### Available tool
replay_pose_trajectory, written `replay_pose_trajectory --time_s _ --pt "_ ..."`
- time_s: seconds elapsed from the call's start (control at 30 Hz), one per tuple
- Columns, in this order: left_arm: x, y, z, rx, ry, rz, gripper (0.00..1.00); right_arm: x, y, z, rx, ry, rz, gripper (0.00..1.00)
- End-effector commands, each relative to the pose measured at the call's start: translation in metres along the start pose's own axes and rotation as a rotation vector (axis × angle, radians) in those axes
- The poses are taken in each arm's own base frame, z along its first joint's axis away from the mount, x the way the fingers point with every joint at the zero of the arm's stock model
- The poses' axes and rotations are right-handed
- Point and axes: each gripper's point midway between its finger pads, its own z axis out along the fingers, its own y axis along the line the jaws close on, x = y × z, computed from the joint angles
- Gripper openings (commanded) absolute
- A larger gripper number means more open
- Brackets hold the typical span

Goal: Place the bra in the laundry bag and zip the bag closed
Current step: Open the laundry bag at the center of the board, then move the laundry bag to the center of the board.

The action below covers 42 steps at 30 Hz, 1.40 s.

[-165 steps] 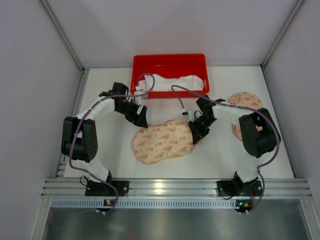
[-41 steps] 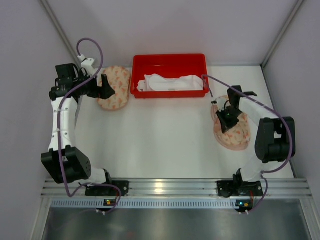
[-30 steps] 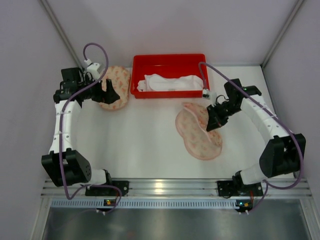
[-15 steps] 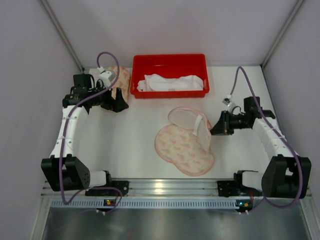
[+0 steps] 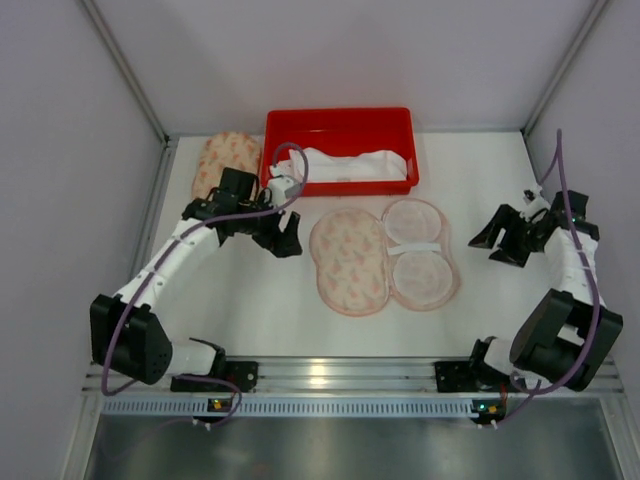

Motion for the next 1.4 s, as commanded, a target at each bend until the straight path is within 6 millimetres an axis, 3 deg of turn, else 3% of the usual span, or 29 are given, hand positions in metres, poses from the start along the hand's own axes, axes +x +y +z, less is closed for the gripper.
replay_pose_trajectory --time_s 0.0,0.13,0.23,0.43,0.57,0.67,0.87,1.0,1.03,1.1,1.13,1.2,1.23,1.27,1.3,1.33,1.37 --pt "0.011 -0.027 0.029 0.057 0.05 0.041 0.82 -0.032 -0.015 -0.007 0.047 -0.038 -0.148 0.7" --pt "0.013 -0.065 0.062 0.137 0.083 0.076 0.76 -0.04 -0.001 -0.004 -0.016 -0.042 -0.266 0.67" --pt "0.007 -0.071 0.089 0.141 0.076 0.067 0.69 -0.032 0.014 0.009 -0.05 0.007 -0.355 0.65" --pt "0.007 -0.06 0.142 0.141 0.146 0.012 0.62 -0.019 0.029 0.042 -0.105 0.088 -0.41 0.66" --pt "0.036 -0.044 0.163 0.111 0.28 0.038 0.63 -0.029 0.034 0.045 -0.126 0.084 -0.437 0.69" --pt "0.07 -0.029 0.156 0.056 0.395 0.086 0.63 -0.041 0.039 0.038 -0.119 0.061 -0.489 0.73" --pt "0.132 -0.011 0.115 -0.017 0.57 0.183 0.63 -0.056 0.054 0.025 -0.137 0.045 -0.523 0.77" --pt "0.137 -0.01 0.09 -0.042 0.562 0.247 0.65 -0.065 0.069 0.014 -0.171 0.023 -0.552 0.79" --pt "0.132 -0.009 0.086 -0.048 0.547 0.264 0.66 -0.065 0.07 0.013 -0.172 0.022 -0.559 0.8" --pt "0.1 -0.016 0.077 -0.043 0.471 0.305 0.74 -0.068 0.077 0.01 -0.179 0.008 -0.584 0.8" --pt "0.064 -0.019 0.07 -0.051 0.388 0.34 0.77 -0.069 0.08 0.009 -0.179 0.001 -0.596 0.8" --pt "0.015 -0.016 0.061 -0.083 0.274 0.336 0.83 -0.073 0.086 0.006 -0.162 -0.021 -0.631 0.8" --pt "-0.038 -0.015 0.052 -0.114 0.159 0.352 0.84 -0.074 0.089 0.005 -0.154 -0.031 -0.647 0.8" --pt "-0.064 -0.01 0.047 -0.137 0.103 0.345 0.86 -0.079 0.097 0.002 -0.148 -0.064 -0.688 0.81" --pt "-0.08 0.01 0.049 -0.179 0.085 0.296 0.9 -0.085 0.095 0.0 -0.101 -0.087 -0.715 0.81" --pt "-0.129 0.013 0.035 -0.212 -0.023 0.302 0.91 -0.089 0.098 -0.001 -0.076 -0.11 -0.747 0.82" --pt "-0.148 0.023 0.031 -0.234 -0.061 0.284 0.93 -0.099 0.102 -0.004 -0.015 -0.158 -0.801 0.83"
